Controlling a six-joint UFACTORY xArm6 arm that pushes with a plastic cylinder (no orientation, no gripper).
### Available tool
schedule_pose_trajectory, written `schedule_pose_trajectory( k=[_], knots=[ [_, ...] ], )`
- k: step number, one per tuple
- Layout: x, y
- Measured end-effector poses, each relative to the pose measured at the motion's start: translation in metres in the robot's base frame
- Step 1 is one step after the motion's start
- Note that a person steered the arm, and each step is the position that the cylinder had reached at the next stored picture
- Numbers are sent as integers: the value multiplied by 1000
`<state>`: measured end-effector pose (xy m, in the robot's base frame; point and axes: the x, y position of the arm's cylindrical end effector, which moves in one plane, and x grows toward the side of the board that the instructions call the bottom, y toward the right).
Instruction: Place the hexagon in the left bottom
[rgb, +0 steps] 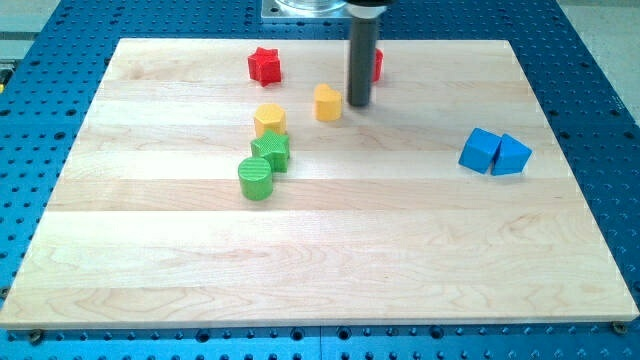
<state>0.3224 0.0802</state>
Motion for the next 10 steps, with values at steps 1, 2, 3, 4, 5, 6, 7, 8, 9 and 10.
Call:
schedule_pose_trajectory(
  k=[1, 2, 3, 4, 5, 6, 7, 8, 9, 10],
  knots=[
    [16, 8],
    [28, -10],
    [28, -36],
    [28, -87],
    [48, -90],
    [49, -184],
    [68, -282],
    [122, -292],
    [87, -281],
    [98, -339]
  ],
)
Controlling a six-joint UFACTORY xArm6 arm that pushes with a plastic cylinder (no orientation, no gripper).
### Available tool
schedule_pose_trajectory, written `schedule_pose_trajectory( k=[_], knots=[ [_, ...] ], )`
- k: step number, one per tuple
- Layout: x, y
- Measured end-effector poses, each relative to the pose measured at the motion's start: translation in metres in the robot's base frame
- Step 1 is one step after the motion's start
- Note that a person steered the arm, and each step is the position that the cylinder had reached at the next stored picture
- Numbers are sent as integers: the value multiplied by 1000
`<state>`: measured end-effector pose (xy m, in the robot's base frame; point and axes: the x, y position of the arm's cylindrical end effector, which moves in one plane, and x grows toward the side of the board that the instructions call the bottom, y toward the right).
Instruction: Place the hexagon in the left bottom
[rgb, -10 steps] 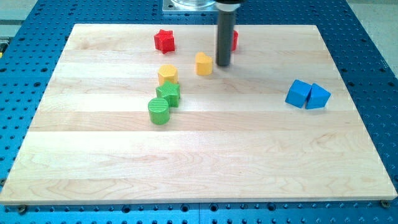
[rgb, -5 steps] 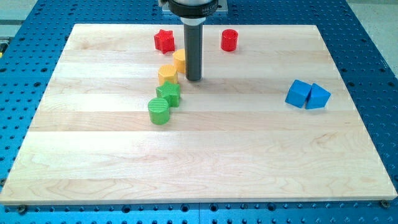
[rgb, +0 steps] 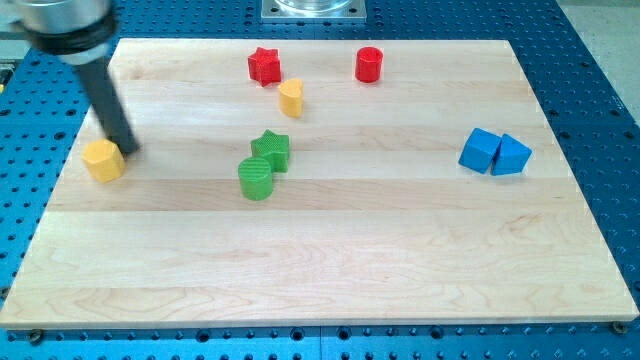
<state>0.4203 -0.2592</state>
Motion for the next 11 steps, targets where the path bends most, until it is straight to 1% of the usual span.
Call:
schedule_pose_trajectory(
  k=[1, 2, 3, 4, 5, 6, 7, 8, 9, 11],
  knots=[
    [66, -15],
    [63, -13],
    [125, -26],
    [132, -11],
    [120, -39],
    [114, -45],
    [131, -46],
    [169, -45],
    [197, -38],
    [196, 22]
  ],
)
